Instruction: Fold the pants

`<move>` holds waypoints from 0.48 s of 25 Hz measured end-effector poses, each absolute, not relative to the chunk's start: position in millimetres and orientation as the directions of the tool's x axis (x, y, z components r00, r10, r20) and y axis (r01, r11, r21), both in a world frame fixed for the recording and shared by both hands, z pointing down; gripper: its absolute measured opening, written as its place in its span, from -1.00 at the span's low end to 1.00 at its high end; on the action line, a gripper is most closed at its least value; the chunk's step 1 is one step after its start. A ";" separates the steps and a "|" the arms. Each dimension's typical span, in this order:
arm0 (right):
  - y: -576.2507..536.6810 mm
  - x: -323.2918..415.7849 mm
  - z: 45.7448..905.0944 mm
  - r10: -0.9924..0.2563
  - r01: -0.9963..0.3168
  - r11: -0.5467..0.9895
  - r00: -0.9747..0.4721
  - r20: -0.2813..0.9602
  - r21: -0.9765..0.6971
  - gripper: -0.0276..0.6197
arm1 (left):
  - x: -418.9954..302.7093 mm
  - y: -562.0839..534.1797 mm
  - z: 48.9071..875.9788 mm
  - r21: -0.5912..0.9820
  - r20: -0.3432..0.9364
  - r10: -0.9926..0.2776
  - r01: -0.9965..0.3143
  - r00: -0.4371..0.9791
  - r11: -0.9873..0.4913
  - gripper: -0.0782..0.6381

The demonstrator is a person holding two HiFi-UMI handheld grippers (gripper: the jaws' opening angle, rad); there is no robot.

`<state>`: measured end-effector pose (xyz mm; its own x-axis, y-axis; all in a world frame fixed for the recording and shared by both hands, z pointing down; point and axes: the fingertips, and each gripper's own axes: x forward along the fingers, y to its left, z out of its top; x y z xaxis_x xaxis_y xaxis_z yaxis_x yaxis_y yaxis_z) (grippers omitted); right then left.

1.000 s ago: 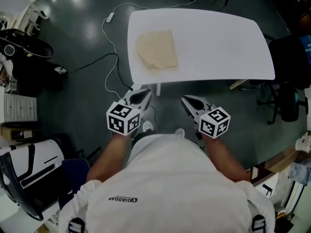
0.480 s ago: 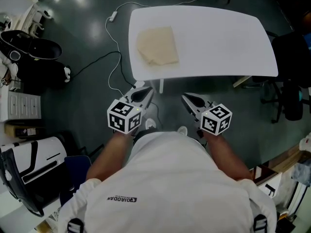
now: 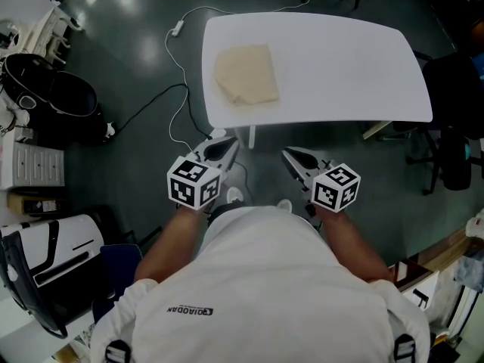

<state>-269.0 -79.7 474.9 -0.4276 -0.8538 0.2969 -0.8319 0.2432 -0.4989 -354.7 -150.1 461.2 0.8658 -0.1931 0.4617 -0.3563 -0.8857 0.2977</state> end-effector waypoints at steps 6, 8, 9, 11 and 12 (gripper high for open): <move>-83.2 -271.2 475.1 -0.855 -0.839 0.242 -0.422 0.302 -0.487 -0.86 | -358.8 -153.4 461.9 0.299 0.461 -0.193 -0.356 0.866 -0.885 -0.70; -84.5 -272.5 474.1 -0.856 -0.841 0.242 -0.420 0.302 -0.484 -0.86 | -360.0 -154.5 461.3 0.299 0.460 -0.193 -0.356 0.867 -0.885 -0.70; -84.6 -272.7 473.5 -0.856 -0.841 0.241 -0.419 0.301 -0.484 -0.86 | -360.2 -154.6 460.8 0.299 0.460 -0.193 -0.355 0.867 -0.886 -0.70; -84.2 -272.6 472.9 -0.857 -0.842 0.240 -0.418 0.302 -0.484 -0.86 | -360.0 -154.5 460.1 0.299 0.459 -0.192 -0.354 0.868 -0.886 -0.70; -84.1 -272.4 473.2 -0.857 -0.842 0.239 -0.417 0.302 -0.483 -0.86 | -359.8 -154.7 460.2 0.300 0.458 -0.192 -0.354 0.868 -0.886 -0.70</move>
<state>-272.4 -84.1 473.2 -0.4172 -0.8570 0.3024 -0.8422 0.2394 -0.4831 -359.8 -154.7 460.2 0.8678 -0.1918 0.4583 -0.3541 -0.8859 0.2996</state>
